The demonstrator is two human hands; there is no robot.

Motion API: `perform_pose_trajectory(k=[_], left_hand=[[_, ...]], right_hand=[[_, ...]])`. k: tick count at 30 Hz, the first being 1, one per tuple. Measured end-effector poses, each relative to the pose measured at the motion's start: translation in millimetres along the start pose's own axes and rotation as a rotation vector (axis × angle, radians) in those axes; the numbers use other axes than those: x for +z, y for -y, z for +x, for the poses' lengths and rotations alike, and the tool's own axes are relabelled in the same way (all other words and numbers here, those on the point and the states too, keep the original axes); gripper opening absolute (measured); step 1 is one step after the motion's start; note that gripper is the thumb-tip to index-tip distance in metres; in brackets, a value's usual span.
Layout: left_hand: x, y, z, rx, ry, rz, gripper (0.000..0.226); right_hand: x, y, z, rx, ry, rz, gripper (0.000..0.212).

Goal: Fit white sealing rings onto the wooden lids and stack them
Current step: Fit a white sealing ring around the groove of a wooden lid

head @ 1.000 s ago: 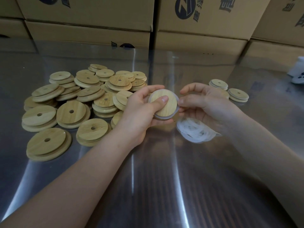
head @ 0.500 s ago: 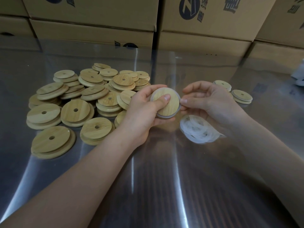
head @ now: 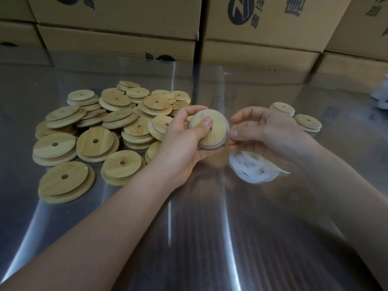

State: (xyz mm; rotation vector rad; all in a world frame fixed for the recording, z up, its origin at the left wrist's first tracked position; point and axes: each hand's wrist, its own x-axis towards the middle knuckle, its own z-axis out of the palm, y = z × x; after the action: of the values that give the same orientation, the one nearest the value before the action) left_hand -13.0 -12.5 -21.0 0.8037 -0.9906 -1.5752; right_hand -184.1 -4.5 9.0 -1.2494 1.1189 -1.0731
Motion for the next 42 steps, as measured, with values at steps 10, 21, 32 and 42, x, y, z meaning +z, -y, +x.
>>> perform_pose_trajectory(k=[10, 21, 32, 42], left_hand=[[0, 2, 1, 0.130, -0.037, 0.144, 0.016], [-3, 2, 4, 0.130, -0.078, 0.161, 0.017], [-5, 0, 4, 0.130, -0.025, 0.155, 0.018], [-4, 1, 3, 0.096, -0.056, 0.149, 0.020]], right_hand=[[5, -2, 0, -0.027, -0.032, -0.003, 0.028], [6, -6, 2, -0.058, -0.067, 0.081, 0.029], [7, -9, 3, -0.147, -0.109, 0.076, 0.030], [4, -11, 5, -0.145, -0.097, 0.063, 0.029]])
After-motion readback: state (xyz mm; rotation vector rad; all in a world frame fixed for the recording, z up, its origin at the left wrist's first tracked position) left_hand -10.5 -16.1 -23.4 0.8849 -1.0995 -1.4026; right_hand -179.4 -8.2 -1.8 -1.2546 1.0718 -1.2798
